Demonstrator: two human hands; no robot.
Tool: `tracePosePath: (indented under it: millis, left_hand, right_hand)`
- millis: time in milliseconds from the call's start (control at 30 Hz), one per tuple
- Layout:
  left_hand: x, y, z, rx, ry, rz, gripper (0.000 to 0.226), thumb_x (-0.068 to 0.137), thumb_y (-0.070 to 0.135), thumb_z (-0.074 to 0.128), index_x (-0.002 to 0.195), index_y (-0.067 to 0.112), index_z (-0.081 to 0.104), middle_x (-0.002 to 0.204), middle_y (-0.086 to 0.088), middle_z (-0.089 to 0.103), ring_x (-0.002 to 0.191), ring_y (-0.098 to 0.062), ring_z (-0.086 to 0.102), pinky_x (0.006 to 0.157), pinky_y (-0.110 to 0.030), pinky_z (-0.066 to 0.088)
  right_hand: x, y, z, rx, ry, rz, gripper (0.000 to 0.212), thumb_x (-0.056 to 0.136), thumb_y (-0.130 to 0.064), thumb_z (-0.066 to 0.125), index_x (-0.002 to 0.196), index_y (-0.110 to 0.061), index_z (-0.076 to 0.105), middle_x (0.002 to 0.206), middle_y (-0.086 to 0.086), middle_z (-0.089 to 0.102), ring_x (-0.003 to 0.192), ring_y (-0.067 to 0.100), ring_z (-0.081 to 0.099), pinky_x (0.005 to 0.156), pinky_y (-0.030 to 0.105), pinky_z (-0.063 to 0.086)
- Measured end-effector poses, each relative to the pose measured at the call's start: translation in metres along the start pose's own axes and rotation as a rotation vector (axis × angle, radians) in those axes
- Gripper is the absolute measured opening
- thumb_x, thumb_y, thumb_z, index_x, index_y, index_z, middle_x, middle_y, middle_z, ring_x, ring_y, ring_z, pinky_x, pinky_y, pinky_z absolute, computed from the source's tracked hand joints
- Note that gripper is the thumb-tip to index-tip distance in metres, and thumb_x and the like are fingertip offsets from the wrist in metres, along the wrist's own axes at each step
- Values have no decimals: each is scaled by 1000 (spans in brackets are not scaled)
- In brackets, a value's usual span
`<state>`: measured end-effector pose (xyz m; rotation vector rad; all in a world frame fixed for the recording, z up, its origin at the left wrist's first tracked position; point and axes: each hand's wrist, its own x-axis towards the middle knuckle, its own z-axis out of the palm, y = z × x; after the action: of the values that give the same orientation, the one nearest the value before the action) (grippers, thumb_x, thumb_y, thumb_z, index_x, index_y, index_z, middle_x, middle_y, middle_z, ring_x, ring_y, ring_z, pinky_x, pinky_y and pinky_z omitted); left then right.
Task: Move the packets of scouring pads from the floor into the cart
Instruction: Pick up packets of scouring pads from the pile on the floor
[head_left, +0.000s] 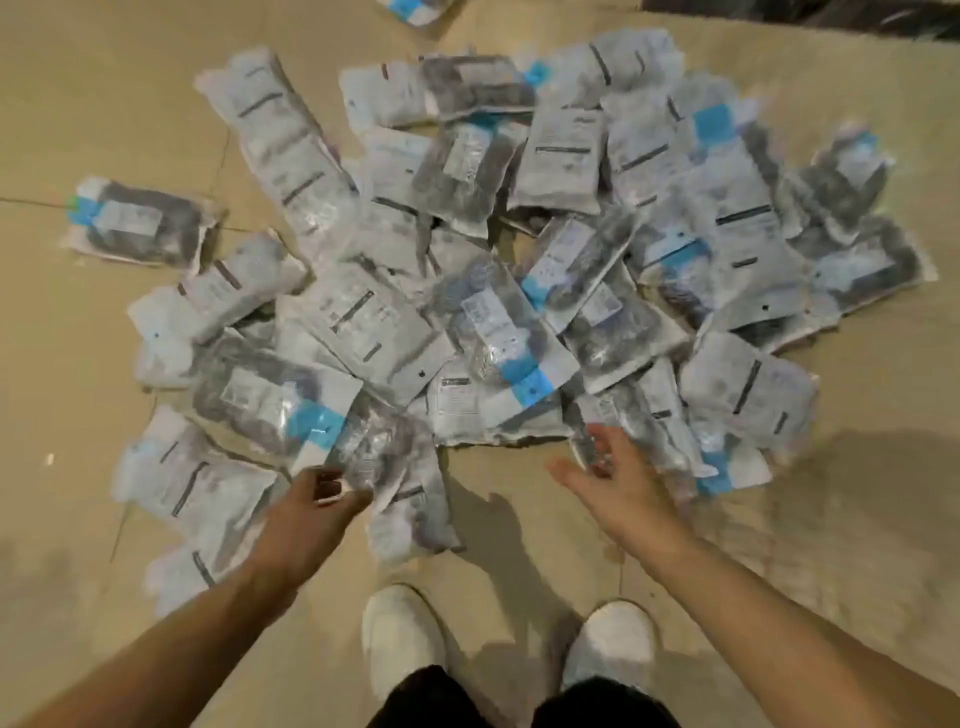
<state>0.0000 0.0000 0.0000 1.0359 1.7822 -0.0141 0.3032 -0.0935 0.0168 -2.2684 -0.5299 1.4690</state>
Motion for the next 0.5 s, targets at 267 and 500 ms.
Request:
tracePosePath:
  millis: [267, 500]
  left_hand:
    - [99, -44, 46, -538, 193, -243, 87, 72, 54, 90, 139, 8, 57, 135, -24, 61, 116, -39, 62, 105, -52, 50]
    - [121, -55, 55, -939, 157, -305, 48, 87, 28, 83, 128, 9, 66, 119, -9, 77, 105, -23, 73, 78, -33, 56]
  right_hand:
    - [143, -67, 45, -513, 385, -489, 74, 88, -66, 67, 146, -21, 55, 143, 7, 55, 134, 32, 41, 113, 44, 34]
    - [181, -112, 53, -449, 176, -215, 99, 77, -71, 77, 154, -21, 41, 153, 8, 51, 138, 34, 52, 109, 49, 46]
